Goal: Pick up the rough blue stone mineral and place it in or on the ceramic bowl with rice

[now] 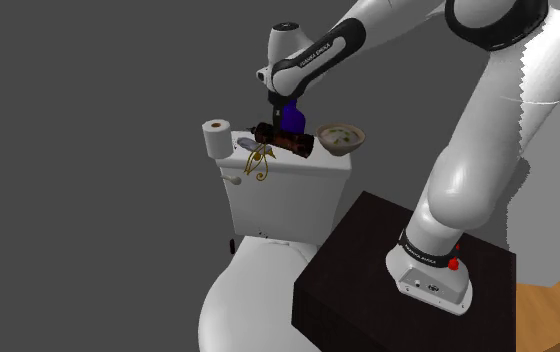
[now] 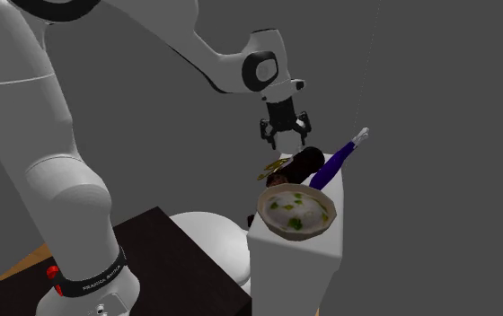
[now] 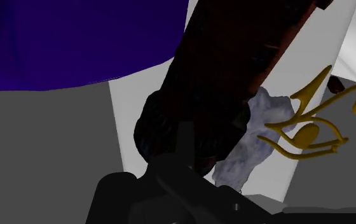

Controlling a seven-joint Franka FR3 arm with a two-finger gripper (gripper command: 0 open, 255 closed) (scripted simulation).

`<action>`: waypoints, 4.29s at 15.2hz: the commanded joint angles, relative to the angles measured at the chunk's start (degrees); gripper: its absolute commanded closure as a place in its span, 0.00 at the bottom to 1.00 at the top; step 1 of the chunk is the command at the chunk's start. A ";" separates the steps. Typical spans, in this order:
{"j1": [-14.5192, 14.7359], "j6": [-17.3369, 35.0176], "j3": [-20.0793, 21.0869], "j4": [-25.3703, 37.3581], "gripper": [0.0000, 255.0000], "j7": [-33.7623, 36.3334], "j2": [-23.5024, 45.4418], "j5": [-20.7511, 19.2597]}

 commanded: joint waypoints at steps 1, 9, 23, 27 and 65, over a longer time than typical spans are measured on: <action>0.85 -0.42 1.01 4.34 0.00 6.78 5.19 -0.16; 3.47 -4.77 1.33 21.42 0.00 23.19 21.94 1.53; 3.77 -1.03 0.24 21.28 0.00 22.62 25.50 2.43; 3.86 -1.64 0.34 22.24 1.00 22.69 25.89 2.53; 3.94 -20.10 -0.11 29.66 1.00 19.14 14.44 2.56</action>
